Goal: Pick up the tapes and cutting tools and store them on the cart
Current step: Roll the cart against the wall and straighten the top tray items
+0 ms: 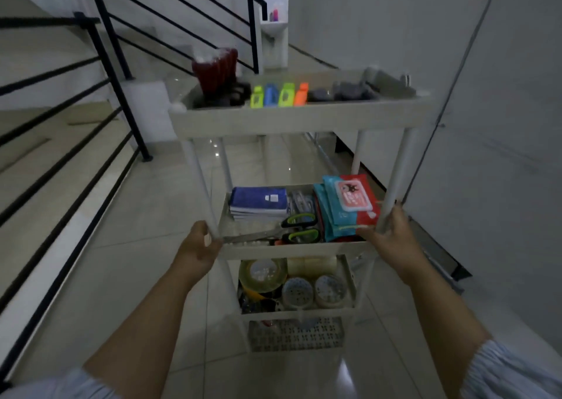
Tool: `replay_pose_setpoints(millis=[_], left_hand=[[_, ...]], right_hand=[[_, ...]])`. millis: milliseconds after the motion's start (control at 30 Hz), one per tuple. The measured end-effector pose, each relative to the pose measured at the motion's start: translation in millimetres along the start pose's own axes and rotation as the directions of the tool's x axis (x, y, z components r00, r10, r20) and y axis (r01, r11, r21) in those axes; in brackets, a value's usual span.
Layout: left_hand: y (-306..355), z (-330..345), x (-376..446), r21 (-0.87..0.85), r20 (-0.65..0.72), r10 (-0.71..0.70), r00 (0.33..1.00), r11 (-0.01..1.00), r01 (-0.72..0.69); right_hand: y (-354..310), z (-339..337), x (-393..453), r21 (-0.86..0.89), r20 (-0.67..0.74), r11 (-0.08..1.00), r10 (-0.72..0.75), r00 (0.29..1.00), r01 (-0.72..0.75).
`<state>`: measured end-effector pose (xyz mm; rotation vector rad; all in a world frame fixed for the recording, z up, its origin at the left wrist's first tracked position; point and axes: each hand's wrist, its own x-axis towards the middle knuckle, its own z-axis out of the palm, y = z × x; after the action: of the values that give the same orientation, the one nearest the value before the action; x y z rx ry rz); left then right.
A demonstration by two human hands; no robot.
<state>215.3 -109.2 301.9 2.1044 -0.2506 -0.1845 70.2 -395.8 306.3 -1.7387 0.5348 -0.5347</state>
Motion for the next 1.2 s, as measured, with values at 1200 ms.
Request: replay_pose_setpoints(millis=[1200], left_hand=[[224.1, -117.6, 20.8, -0.294, 0.374, -0.372, 0.850, 0.822, 0.489]], right_hand=[[-243.7, -55.7, 36.5, 0.130, 0.017, 0.853, 0.508, 0.861, -0.505]])
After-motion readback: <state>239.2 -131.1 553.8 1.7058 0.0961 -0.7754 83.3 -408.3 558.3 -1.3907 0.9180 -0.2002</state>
